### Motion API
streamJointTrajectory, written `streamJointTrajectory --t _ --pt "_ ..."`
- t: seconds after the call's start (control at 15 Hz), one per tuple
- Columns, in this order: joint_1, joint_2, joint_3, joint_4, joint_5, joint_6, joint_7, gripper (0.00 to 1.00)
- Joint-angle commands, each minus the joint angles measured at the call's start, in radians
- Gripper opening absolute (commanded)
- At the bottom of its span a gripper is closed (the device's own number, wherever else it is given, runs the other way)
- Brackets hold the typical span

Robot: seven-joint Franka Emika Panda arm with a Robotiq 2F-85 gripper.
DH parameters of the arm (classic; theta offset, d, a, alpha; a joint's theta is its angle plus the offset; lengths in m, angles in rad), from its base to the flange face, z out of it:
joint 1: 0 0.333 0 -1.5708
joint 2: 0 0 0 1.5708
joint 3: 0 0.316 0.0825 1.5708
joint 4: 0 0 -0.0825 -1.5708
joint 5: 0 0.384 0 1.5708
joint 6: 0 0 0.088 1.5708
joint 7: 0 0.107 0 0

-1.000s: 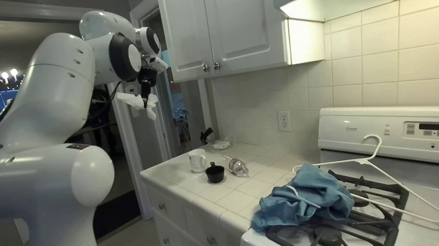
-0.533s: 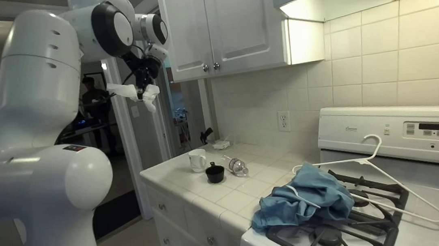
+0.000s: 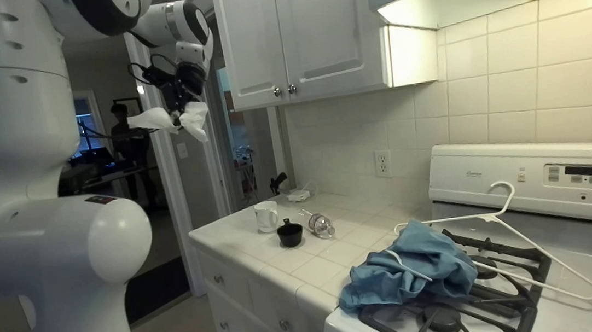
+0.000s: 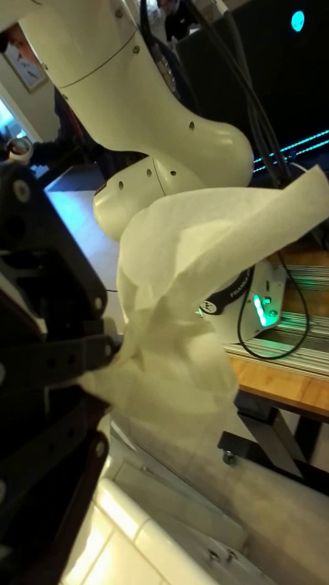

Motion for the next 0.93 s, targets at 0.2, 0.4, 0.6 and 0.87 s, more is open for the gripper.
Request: streamJointTrajectory --t 0.2,0.4,0.6,0.87 --pt "-0.159 -0.255 0.169 -0.364 -0.028 0.12 -0.07 0.01" --pt "-0.216 -0.327 0.184 -0.474 -0.023 0.232 -0.275 0.01" --pt "-0.262 -0.365 0.178 -0.547 -0.05 0.291 -0.501 0.01" --pt "-0.26 -0.354 0.088 -0.571 -0.118 0.342 -0.807 0.01"
